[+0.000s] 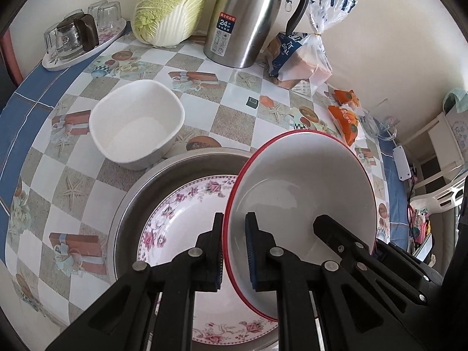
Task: Organize plates and bowls
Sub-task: 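Lift and carry the red-rimmed bowl with the right tool over the basin, then lower the red-rimmed bowl onto the pink-floral plate with the right tool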
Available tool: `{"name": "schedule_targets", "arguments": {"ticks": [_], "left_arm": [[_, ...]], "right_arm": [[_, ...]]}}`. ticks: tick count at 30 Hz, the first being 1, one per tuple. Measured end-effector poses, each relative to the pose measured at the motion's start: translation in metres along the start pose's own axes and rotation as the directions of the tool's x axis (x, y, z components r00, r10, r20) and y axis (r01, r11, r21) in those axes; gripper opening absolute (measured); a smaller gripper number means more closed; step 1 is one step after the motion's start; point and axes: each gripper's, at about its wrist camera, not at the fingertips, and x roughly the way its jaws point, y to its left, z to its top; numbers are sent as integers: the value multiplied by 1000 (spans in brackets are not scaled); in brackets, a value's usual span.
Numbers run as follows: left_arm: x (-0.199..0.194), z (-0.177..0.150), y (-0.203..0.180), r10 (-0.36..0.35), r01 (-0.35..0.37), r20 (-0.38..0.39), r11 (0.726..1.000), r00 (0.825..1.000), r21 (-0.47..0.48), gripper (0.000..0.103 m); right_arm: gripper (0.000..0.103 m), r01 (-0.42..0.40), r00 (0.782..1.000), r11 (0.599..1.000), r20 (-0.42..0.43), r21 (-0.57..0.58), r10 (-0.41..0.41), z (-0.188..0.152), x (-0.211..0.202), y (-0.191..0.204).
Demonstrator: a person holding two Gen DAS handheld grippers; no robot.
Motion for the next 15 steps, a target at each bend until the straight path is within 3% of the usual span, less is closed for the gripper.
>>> {"name": "schedule_targets", "arguments": {"ticks": [15], "left_arm": [[-1,-26,25,17,-17,-18,1000,1000,-24,13]], "right_arm": [[13,-30,999,997,16,69,29,-44,6,15]]}}
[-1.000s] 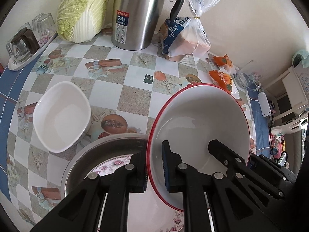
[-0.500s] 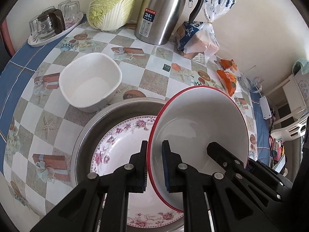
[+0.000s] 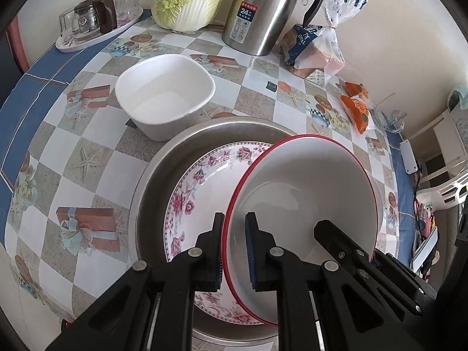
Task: Organize plates and bowls
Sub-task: 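Lower the red-rimmed bowl onto the pink-floral plate with the right tool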
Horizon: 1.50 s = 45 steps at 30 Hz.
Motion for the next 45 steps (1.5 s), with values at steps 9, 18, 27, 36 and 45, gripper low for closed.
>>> {"name": "schedule_targets", "arguments": {"ticks": [9,18,27,36,45], "left_arm": [[2,-4,9,14,-14,-11,1000,1000,0,13],[2,-1,14,18,-18,-17,1000,1000,-1,13],[3,1,18,19,-19,-22,1000,1000,-5,13],[14,0,14,19,-18,-58,1000,998,4,13],[22,1,6,11,-9,-71,1000,997,20,13]], "right_arm": [[13,-9,1000,1000,-7,22,9,-12,7,4],[13,-12,1000,999,-12,32,12,-13,13,8],[14,-14,1000,999,-20,35,14,-12,17,11],[14,-14,999,998,-45,60,16,-12,25,3],[14,-4,999,997,-48,82,8,-11,26,-6]]}}
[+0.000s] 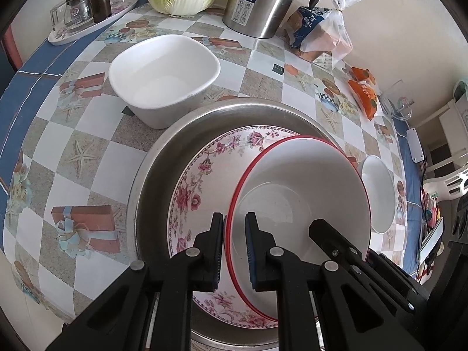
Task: Organize plates and bowls
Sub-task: 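Lower the red-rimmed bowl onto the pink-floral plate with the right tool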
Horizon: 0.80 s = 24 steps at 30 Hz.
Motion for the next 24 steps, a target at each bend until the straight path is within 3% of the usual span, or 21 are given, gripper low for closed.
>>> {"name": "schedule_targets", "arguments": {"ticks": [24], "left_arm": [[12,5,-1,-8,8,-18,1000,1000,-5,13]], "right_arm": [[16,6,1000,1000,-12,11,-6,3,8,-3]]}}
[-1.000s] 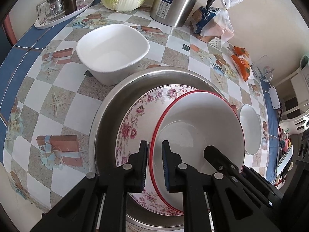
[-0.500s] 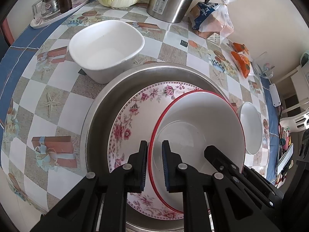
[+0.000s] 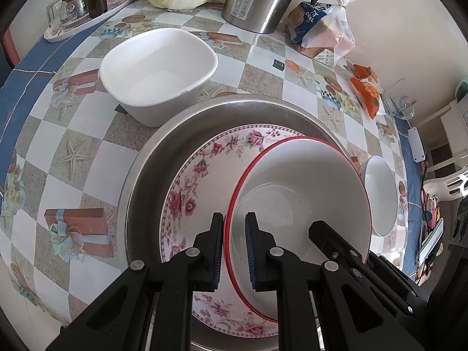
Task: Organize plates and bowls
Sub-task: 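Lower the red-rimmed bowl onto the pink-floral plate with the right tool, then open the right tool and release the red-rimmed bowl rim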
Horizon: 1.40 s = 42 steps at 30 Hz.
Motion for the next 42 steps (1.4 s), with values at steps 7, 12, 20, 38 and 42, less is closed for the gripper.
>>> {"name": "schedule_targets", "arguments": {"ticks": [7,12,20,38,42], "left_arm": [[0,1,1,-2,2,2,1000,1000,-4,14],[-1,1,1,-2,2,4,1000,1000,-9,14],[-1,1,3,-2,2,7,1000,1000,-13,14],[-17,6,4,9,-8,59,1000,998,-16,16],[-27,6,2,8,-7,87,1000,996,-8,16]], "right_arm": [[16,1,1000,1000,1,-1,-1,1,0,0],[17,1,1000,1000,1,-4,-1,2,1,1],[17,0,1000,1000,6,-10,0,3,2,3],[18,-11,1000,1000,25,-12,12,6,-7,1],[18,-16,999,1000,48,-9,16,7,-17,1]]}}
